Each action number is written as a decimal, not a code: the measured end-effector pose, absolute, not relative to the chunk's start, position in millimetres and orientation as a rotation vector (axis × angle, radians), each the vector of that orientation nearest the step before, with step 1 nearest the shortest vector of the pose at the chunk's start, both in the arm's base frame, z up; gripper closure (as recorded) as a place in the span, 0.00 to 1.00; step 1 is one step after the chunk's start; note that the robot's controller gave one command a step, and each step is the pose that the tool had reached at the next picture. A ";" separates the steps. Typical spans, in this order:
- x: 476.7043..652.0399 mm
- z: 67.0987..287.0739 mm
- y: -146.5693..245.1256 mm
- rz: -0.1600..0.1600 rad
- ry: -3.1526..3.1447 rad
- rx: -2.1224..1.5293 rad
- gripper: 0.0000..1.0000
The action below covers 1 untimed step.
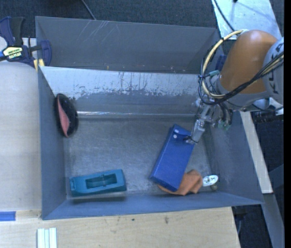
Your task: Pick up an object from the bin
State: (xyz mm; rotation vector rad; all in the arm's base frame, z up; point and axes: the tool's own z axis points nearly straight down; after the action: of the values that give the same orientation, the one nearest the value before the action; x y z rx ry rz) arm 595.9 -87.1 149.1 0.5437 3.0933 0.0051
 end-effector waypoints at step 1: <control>598.5 126.1 -87.3 0.000 3.022 0.844 0.00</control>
Offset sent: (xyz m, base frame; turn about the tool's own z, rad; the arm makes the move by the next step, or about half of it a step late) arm -0.0315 0.0120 -0.0711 0.0290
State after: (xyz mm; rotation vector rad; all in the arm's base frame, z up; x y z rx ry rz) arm 598.5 -87.3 126.1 0.8445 3.0222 -0.0003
